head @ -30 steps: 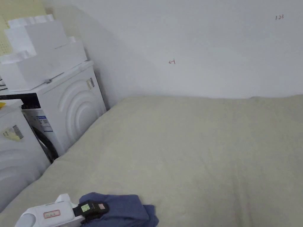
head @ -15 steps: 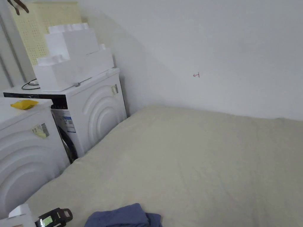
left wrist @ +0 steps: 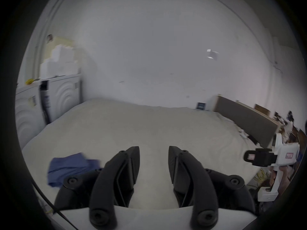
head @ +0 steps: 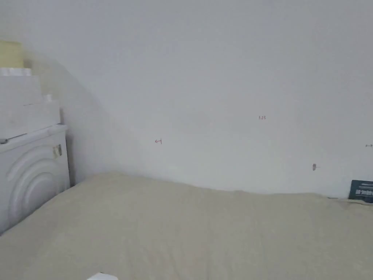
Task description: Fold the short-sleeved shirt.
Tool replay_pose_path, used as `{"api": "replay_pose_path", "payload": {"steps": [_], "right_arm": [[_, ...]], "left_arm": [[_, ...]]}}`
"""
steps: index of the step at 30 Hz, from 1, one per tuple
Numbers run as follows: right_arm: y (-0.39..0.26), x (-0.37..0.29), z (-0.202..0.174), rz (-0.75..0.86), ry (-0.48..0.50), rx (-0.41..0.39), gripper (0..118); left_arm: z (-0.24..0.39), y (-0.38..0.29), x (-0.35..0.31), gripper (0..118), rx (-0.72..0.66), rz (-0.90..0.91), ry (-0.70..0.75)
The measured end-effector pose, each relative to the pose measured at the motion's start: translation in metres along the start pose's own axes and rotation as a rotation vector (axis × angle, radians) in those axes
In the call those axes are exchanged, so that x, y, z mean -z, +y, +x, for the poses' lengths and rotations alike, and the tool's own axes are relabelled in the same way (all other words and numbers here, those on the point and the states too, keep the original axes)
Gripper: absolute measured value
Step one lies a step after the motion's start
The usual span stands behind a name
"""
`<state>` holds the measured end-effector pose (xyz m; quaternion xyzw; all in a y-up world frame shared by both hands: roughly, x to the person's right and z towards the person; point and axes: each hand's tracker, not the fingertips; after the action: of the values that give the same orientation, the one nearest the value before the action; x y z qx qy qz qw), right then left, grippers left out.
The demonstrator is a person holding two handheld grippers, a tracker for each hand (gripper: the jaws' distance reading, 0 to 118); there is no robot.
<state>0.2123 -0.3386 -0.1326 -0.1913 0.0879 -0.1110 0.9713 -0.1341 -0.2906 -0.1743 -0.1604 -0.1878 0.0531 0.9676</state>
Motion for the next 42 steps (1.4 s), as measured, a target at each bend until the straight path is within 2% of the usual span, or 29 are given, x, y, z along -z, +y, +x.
{"api": "replay_pose_path", "payload": {"steps": [1,4,6,8,15,23,24,25,26,27,28,29,31,32,33,38,42], "right_arm": [[0.004,-0.003,-0.003,0.014,-0.013,-0.025,1],[0.014,-0.011,-0.010,0.044,-0.051,-0.119,1],[0.016,-0.012,-0.013,0.030,-0.092,-0.169,1],[0.015,-0.016,-0.015,0.077,-0.106,-0.198,1],[0.015,-0.014,-0.012,0.068,-0.104,-0.150,1],[0.016,-0.013,-0.019,0.073,-0.103,-0.176,3],[0.016,-0.014,-0.020,0.078,-0.099,-0.176,5],[0.017,-0.014,-0.021,0.078,-0.101,-0.175,12],[0.018,-0.014,-0.022,0.083,-0.112,-0.178,20],[0.018,-0.015,-0.021,0.092,-0.120,-0.182,33],[0.018,-0.015,-0.022,0.094,-0.128,-0.180,48],[0.018,-0.016,-0.021,0.097,-0.133,-0.178,57],[0.016,-0.019,-0.021,0.104,-0.141,-0.163,71],[0.015,-0.020,-0.020,0.101,-0.142,-0.159,76],[0.013,-0.022,-0.018,0.114,-0.135,-0.154,79],[0.008,-0.025,-0.021,0.159,-0.167,-0.172,83],[0.008,-0.027,-0.022,0.150,-0.150,-0.153,83]], "left_arm": [[0.015,-0.002,0.004,5,0.012,-0.002,-0.021],[0.045,-0.012,0.003,0,0.125,0.033,-0.005],[0.059,-0.015,0.000,0,0.147,0.068,0.063],[0.061,-0.015,-0.002,0,0.170,0.053,0.073],[0.056,-0.012,-0.004,0,0.163,0.029,0.090],[0.054,-0.008,-0.004,1,0.167,0.016,0.116],[0.054,-0.009,-0.004,4,0.169,0.020,0.125],[0.055,-0.009,-0.005,10,0.170,0.017,0.123],[0.054,-0.009,-0.006,15,0.168,0.017,0.129],[0.053,-0.009,-0.007,21,0.163,0.019,0.133],[0.053,-0.009,-0.009,36,0.154,0.020,0.140],[0.053,-0.010,-0.010,53,0.141,0.023,0.154],[0.050,-0.012,-0.013,94,0.140,-0.001,0.173],[0.050,-0.014,-0.013,108,0.139,-0.004,0.183],[0.049,-0.016,-0.014,118,0.137,0.001,0.195],[0.047,-0.014,-0.022,118,0.085,0.008,0.194],[0.052,-0.019,-0.028,118,0.099,0.013,0.201]]}}
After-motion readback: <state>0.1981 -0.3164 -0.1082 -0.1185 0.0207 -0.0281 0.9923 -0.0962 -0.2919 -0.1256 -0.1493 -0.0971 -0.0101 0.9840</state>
